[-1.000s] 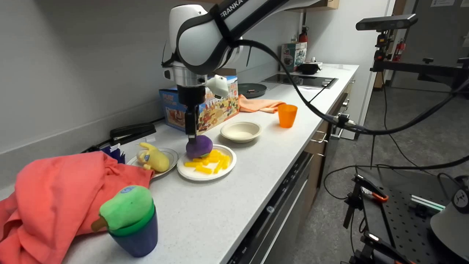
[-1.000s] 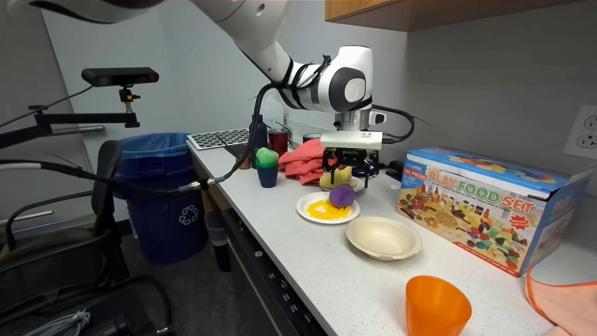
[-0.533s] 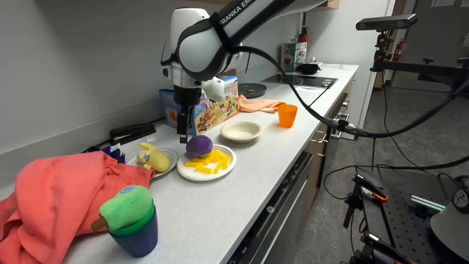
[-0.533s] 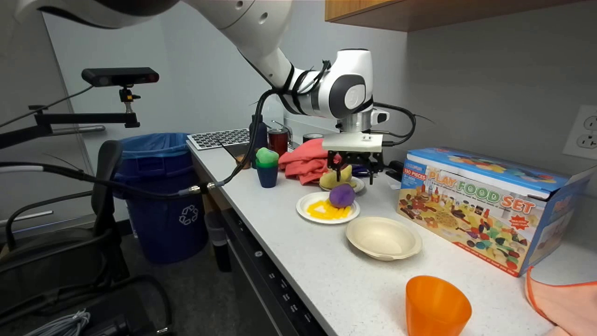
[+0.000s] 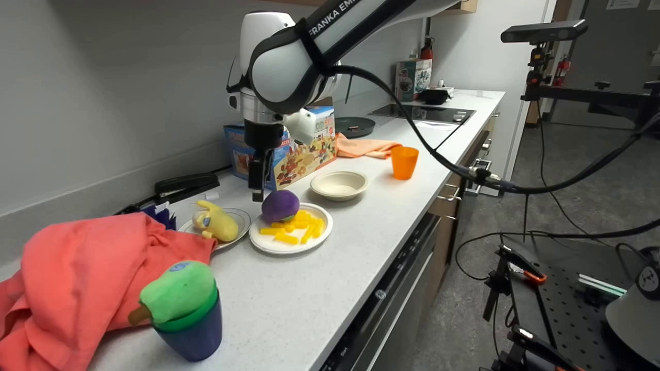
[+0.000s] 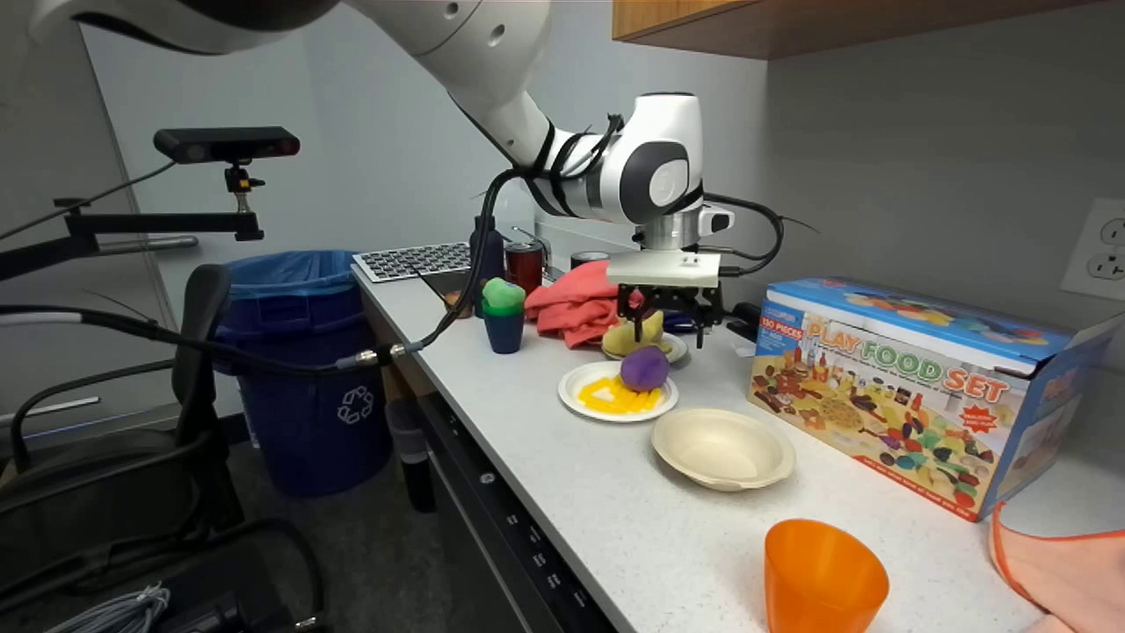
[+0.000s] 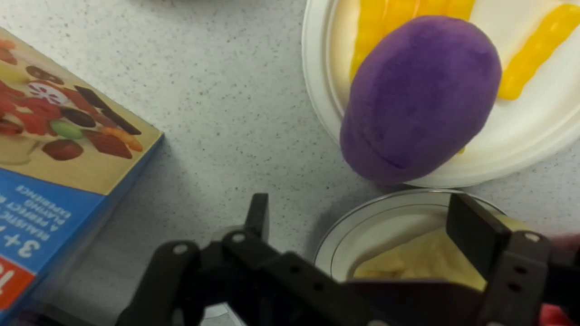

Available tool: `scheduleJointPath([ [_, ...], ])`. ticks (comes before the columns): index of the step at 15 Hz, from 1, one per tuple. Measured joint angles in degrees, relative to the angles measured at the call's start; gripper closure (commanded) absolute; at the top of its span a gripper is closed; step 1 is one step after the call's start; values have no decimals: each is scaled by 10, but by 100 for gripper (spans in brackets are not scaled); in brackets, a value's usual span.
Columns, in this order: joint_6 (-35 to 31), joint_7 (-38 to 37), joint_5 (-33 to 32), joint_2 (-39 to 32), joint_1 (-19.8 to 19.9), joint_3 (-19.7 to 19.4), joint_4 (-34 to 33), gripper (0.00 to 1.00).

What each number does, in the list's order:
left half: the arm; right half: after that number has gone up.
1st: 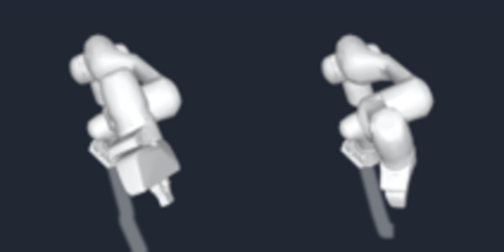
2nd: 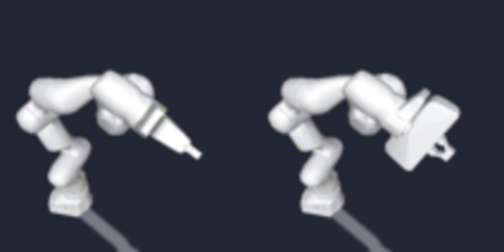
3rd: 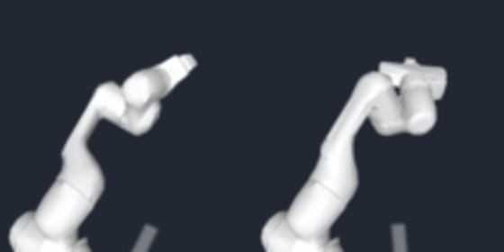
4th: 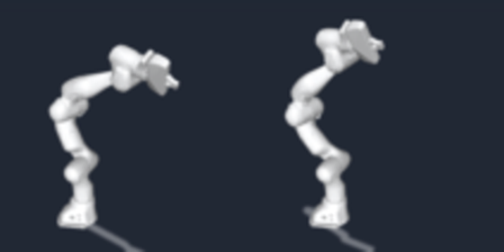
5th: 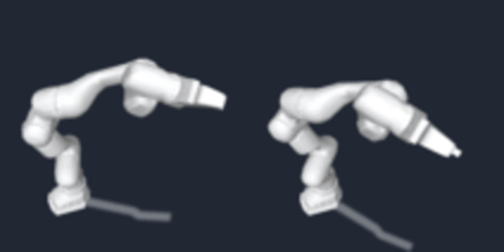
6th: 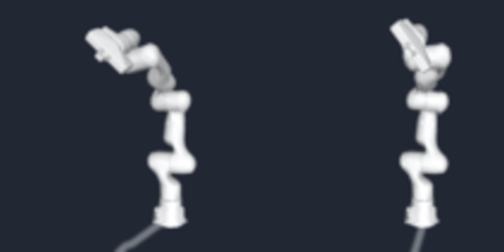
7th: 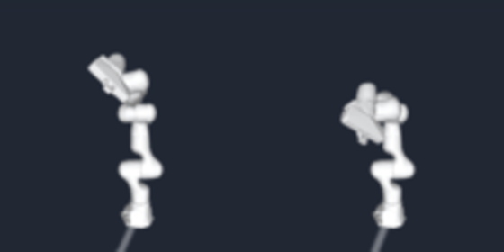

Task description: Put the purple plush toy on the plate to the left

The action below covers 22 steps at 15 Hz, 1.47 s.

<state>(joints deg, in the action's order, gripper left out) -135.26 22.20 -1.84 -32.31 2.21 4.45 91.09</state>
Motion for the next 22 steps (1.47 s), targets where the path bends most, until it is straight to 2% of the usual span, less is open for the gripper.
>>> scheduleJointPath([
  [6, 0, 0, 0, 0, 0, 0, 3, 0],
  [9, 0, 4, -1, 10, 0, 1, 24, 0],
  [13, 0, 31, -1, 68, 1, 3, 95, 0],
  [22, 13, 145, 29, 275, 10, -1, 300, 0],
])
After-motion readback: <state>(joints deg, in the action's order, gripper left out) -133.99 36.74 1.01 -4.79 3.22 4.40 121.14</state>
